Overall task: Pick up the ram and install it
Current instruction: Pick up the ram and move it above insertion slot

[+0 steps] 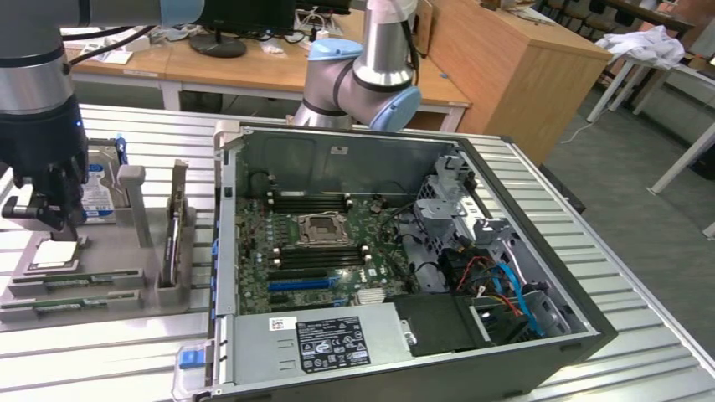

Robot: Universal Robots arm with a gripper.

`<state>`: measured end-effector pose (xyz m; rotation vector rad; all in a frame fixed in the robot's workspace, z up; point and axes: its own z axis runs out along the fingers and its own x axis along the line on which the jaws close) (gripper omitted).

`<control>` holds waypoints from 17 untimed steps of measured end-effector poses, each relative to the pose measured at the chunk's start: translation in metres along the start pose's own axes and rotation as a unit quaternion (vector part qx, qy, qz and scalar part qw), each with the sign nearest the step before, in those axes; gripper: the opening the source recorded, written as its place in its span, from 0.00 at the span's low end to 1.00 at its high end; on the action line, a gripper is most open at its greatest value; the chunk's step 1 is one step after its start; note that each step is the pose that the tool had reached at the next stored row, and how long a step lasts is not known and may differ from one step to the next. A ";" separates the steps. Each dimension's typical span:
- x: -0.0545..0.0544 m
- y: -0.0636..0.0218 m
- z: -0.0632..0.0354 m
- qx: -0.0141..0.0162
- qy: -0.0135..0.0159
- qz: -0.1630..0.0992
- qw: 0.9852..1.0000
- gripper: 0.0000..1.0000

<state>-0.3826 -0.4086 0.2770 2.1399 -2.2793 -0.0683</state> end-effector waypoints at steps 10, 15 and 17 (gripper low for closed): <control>0.006 -0.0002 0.0000 0.000 0.000 0.000 1.000 0.36; 0.013 -0.0002 -0.0002 0.000 0.000 0.000 1.000 0.36; 0.017 0.0000 -0.0002 0.000 0.000 0.000 1.000 0.36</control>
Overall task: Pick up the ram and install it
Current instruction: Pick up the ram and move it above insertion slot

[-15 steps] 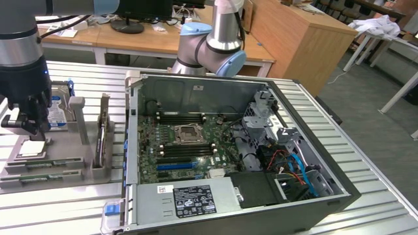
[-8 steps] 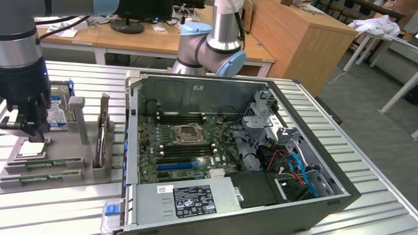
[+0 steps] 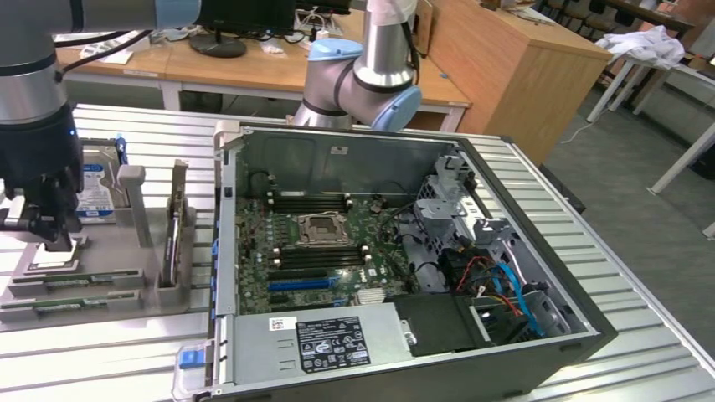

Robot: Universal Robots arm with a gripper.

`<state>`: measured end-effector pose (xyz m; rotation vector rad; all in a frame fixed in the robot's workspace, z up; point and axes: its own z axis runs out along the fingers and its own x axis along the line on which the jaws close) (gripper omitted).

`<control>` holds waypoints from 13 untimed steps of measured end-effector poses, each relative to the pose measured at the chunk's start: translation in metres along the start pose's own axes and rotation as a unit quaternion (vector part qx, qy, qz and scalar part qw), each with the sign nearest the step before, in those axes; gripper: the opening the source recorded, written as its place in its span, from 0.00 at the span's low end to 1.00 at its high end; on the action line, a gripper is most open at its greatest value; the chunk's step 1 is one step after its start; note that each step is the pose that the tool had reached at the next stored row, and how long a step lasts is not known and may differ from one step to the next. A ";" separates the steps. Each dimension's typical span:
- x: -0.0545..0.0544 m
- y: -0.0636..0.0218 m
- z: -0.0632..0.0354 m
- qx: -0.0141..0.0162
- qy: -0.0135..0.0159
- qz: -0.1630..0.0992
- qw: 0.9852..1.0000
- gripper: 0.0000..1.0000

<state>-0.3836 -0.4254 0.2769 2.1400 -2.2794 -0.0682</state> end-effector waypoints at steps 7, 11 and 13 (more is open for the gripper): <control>0.012 0.0008 -0.0002 0.000 0.000 0.000 1.000 0.36; 0.017 0.0013 -0.0003 0.000 0.000 0.000 1.000 0.36; 0.019 0.0016 -0.0003 0.000 0.000 0.000 1.000 0.36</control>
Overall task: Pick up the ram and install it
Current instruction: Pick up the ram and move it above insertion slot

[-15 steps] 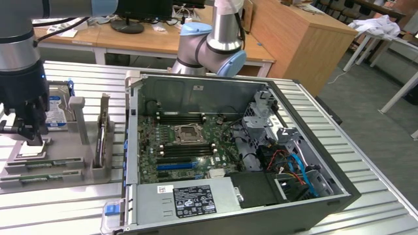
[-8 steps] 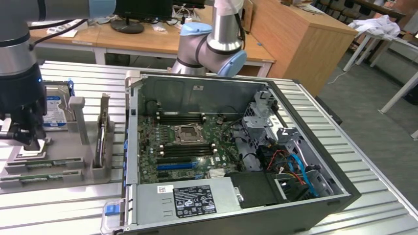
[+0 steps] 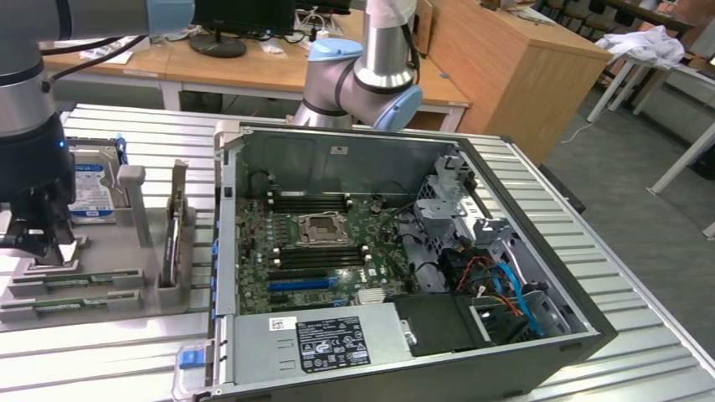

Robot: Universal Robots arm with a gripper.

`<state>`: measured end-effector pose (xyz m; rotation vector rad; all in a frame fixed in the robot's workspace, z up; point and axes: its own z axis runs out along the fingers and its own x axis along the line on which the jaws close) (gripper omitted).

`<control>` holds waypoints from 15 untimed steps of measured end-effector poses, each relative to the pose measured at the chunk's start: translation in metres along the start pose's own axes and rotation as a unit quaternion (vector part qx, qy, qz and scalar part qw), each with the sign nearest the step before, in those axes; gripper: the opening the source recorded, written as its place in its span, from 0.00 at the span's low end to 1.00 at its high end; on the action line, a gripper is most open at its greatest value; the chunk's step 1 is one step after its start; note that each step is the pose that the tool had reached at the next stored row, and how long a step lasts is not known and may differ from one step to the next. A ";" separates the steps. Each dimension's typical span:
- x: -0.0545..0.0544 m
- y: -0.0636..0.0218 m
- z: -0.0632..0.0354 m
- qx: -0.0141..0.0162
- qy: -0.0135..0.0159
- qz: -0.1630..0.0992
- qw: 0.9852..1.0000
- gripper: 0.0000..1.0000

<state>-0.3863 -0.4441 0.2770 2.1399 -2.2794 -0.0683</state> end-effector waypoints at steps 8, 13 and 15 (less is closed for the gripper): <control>0.001 0.0001 0.0007 0.000 0.000 0.000 1.000 0.36; 0.001 -0.0003 0.0080 0.000 0.000 0.000 1.000 0.36; 0.001 -0.0004 0.0109 0.000 0.000 0.000 1.000 0.36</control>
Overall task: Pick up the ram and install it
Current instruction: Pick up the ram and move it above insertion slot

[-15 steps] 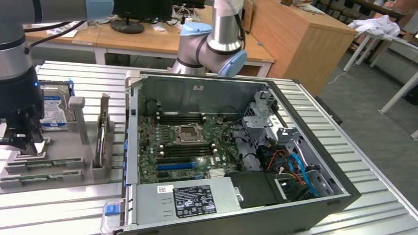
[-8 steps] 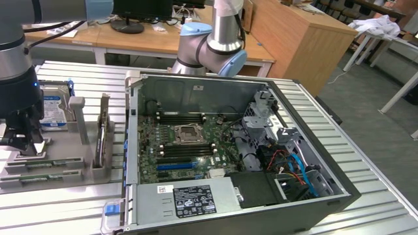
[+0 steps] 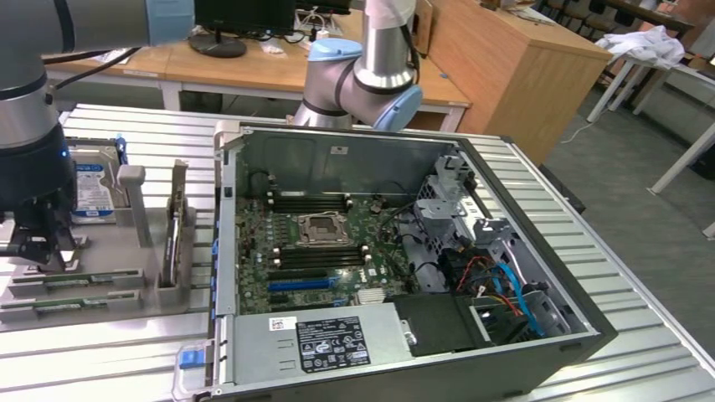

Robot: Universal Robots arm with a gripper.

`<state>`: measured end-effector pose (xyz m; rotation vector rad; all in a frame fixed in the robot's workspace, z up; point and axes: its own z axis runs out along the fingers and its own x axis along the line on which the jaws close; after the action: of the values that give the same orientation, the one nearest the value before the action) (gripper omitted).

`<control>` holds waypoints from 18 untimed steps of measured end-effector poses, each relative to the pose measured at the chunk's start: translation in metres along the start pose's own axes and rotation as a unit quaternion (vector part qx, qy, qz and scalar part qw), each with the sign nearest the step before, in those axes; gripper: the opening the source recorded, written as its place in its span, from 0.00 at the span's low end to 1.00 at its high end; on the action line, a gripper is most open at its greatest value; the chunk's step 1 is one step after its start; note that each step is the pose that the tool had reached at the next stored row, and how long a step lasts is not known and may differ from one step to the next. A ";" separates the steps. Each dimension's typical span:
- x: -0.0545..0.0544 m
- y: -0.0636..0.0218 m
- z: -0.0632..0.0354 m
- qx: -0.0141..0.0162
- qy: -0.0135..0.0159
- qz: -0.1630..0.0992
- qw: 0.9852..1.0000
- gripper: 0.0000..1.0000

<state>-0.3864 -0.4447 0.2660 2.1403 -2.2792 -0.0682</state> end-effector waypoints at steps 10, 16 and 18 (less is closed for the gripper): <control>0.000 -0.0006 0.0146 0.000 0.000 0.000 1.000 0.36; 0.000 -0.0009 0.0208 0.000 0.000 0.000 1.000 0.36; 0.000 -0.0008 0.0208 0.000 0.000 0.000 1.000 0.36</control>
<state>-0.3864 -0.4448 0.2452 2.1409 -2.2782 -0.0683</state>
